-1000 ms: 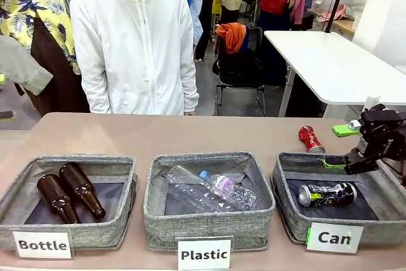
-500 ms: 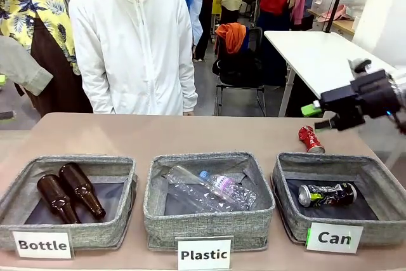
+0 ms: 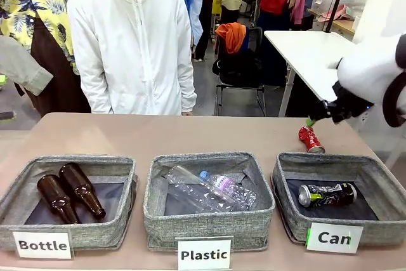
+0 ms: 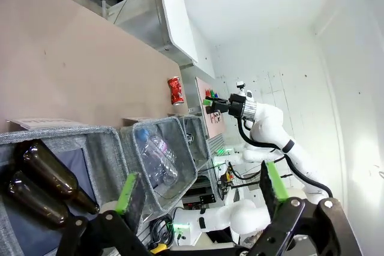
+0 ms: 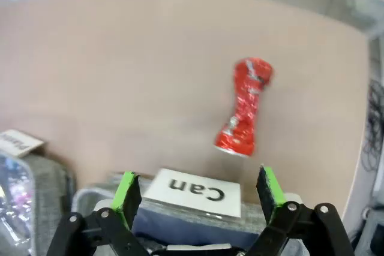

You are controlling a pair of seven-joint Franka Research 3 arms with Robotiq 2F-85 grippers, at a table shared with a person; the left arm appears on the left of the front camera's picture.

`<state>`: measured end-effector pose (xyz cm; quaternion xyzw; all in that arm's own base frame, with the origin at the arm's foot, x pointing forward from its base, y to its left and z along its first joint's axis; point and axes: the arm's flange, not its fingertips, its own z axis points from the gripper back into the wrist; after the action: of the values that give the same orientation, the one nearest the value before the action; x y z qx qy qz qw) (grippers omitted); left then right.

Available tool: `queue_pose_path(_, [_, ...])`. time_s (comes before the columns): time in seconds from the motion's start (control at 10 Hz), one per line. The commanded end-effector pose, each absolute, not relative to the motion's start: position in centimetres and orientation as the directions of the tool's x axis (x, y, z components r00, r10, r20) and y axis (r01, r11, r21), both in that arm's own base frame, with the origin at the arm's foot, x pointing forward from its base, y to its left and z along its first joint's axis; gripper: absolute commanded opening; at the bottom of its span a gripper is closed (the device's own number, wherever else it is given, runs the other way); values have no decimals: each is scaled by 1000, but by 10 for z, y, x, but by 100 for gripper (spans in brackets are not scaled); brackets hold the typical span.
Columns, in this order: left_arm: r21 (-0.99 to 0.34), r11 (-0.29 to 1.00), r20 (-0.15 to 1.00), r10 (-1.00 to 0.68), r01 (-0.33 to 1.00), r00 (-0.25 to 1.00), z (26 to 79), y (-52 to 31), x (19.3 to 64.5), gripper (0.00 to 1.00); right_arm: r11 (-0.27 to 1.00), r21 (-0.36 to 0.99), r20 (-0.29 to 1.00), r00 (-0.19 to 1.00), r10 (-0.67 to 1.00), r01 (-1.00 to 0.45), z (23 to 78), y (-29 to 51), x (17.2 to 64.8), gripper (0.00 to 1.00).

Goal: Sort the can waste into the basket.
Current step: Pick up the can waste from the table and place it in the right Fabric basket.

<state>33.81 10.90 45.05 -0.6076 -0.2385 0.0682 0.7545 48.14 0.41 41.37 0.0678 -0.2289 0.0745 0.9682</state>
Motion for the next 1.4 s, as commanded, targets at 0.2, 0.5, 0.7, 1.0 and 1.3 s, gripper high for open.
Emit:
queue_pose_path(0.2, [-951,247,270,385,183,883,453,110,336,100,980,97,453,884,113,-175,414,4,481,100])
queue_pose_path(0.5, [-951,247,270,385,183,883,453,110,336,100,991,77,417,906,71,-113,411,16,476,100])
queue_pose_path(0.7, [-951,247,270,385,183,883,453,110,336,100,997,79,359,933,-11,-19,401,21,508,100])
queue_pose_path(1.0, [-951,247,270,385,183,883,453,110,336,100,994,5,294,950,-104,107,377,13,576,100])
queue_pose_path(1.3, [-951,247,270,385,183,883,453,110,336,100,976,-92,180,967,-180,198,335,3,633,100])
